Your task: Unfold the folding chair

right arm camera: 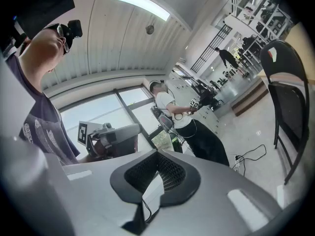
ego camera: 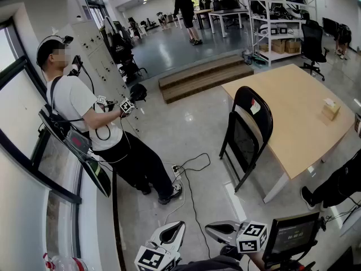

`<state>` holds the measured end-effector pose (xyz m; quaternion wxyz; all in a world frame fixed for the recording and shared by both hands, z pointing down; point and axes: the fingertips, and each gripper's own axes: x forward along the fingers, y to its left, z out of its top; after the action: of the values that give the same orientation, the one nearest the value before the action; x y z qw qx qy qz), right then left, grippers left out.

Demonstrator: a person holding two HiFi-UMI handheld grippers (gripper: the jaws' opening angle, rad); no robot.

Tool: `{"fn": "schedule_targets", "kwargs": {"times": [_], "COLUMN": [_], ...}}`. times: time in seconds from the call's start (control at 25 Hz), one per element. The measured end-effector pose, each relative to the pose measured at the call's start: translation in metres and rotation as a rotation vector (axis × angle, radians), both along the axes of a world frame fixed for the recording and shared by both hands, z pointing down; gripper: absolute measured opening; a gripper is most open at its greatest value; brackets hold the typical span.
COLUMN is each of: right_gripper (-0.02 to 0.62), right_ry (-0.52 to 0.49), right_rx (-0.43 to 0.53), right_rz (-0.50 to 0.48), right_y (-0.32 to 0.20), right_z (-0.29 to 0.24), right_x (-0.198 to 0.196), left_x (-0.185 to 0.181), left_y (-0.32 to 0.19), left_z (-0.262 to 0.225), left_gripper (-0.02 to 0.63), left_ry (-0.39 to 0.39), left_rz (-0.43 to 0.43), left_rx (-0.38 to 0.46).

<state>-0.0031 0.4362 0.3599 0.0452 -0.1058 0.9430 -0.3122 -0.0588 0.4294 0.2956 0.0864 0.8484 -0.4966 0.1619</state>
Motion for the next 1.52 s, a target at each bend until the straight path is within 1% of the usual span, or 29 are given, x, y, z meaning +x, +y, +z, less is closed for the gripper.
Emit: {"fn": "schedule_targets", "kwargs": {"times": [0.16, 0.28, 0.36, 0.44, 0.56, 0.68, 0.76, 0.84, 0.92, 1.08, 1.28, 1.36, 1.52], "right_gripper": [0.002, 0.002, 0.002, 0.002, 0.002, 0.002, 0.002, 0.002, 0.002, 0.002, 0.002, 0.002, 0.002], "right_ry": [-0.016, -0.025, -0.026, -0.021, 0.007, 0.041, 0.057, 0.075, 0.093, 0.125, 0.178, 0.187, 0.234], "right_rx": [0.029, 0.029, 0.024, 0.018, 0.013, 0.01, 0.011, 0.019, 0.025, 0.035, 0.056, 0.054, 0.068], "right_rz": [0.015, 0.041, 0.054, 0.068, 0.106, 0.157, 0.183, 0.198, 0.21, 0.19, 0.159, 0.16, 0.168], "right_y": [-0.014, -0.018, -0.019, -0.02, -0.023, -0.031, -0.039, -0.045, -0.049, -0.052, -0.06, -0.068, -0.078], "right_z": [-0.011, -0.01, -0.007, -0.006, -0.003, 0.001, 0.002, -0.001, -0.009, -0.026, -0.034, -0.033, -0.029], "right_x": [0.01, 0.012, 0.021, 0.031, 0.041, 0.045, 0.04, 0.028, 0.007, -0.048, -0.122, -0.14, -0.154], "left_x": [0.011, 0.016, 0.028, 0.041, 0.051, 0.054, 0.05, 0.037, 0.015, -0.037, -0.102, -0.117, -0.132], "left_y": [-0.009, -0.016, -0.022, -0.03, -0.041, -0.053, -0.062, -0.071, -0.078, -0.087, -0.1, -0.108, -0.126], "left_z": [-0.003, -0.002, -0.001, -0.001, 0.001, 0.002, 0.002, -0.001, -0.005, -0.015, -0.012, -0.007, 0.002], "left_gripper": [0.0, 0.0, 0.0, 0.0, 0.0, 0.0, 0.0, 0.001, 0.0, 0.0, 0.0, 0.001, 0.0], "left_ry": [-0.035, -0.04, -0.038, -0.034, -0.015, 0.012, 0.029, 0.048, 0.071, 0.126, 0.181, 0.195, 0.221], "left_rz": [0.02, 0.042, 0.06, 0.085, 0.134, 0.186, 0.215, 0.223, 0.229, 0.233, 0.231, 0.246, 0.263], "left_rx": [0.002, 0.005, 0.011, 0.016, 0.024, 0.042, 0.059, 0.064, 0.065, 0.077, 0.054, 0.044, 0.034]}}
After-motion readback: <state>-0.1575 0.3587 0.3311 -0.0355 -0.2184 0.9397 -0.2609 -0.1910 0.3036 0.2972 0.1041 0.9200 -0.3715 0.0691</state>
